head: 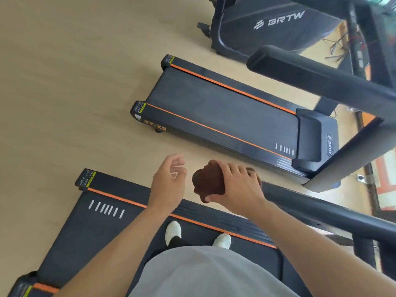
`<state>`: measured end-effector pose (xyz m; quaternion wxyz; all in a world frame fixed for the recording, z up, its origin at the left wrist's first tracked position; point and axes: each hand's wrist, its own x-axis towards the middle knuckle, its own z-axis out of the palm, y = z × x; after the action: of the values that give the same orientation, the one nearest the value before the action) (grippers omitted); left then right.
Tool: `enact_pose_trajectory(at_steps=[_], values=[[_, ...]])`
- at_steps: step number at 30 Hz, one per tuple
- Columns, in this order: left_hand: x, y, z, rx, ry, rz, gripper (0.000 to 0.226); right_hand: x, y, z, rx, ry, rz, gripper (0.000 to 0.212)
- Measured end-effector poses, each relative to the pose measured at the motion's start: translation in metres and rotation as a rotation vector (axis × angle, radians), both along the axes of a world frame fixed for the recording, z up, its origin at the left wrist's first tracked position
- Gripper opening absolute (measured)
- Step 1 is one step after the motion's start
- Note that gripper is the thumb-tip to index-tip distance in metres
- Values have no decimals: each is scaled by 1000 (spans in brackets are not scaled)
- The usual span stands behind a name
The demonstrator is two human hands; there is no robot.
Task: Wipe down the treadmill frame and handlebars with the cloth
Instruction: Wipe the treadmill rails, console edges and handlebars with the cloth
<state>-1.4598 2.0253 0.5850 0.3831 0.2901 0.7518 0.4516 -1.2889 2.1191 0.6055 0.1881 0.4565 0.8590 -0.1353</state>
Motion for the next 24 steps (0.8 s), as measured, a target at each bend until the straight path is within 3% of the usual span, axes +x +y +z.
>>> enact_pose_trajectory(at_steps=[3, 7, 12, 16, 20, 22, 24], values=[[-8, -13, -7, -36, -14, 35, 32, -21, -3, -21, 180, -59, 184, 75], [-9, -28, -13, -60, 57, -2, 29, -61, -3, -28, 237, -214, 450, 41], [1, -34, -18, -92, 104, -44, 34, -83, -8, -34, 252, -409, 644, 34], [11, -26, -24, -145, 200, -236, 60, -65, -1, -39, 233, -190, 551, 41], [33, -4, -24, -169, 485, -477, 104, -23, 9, -33, 167, 91, 303, 71], [52, 9, -20, -110, 580, -521, 109, 8, 12, -28, 153, 158, 179, 88], [73, 20, -14, -49, 665, -569, 111, 43, 16, -26, 163, 171, 116, 92]])
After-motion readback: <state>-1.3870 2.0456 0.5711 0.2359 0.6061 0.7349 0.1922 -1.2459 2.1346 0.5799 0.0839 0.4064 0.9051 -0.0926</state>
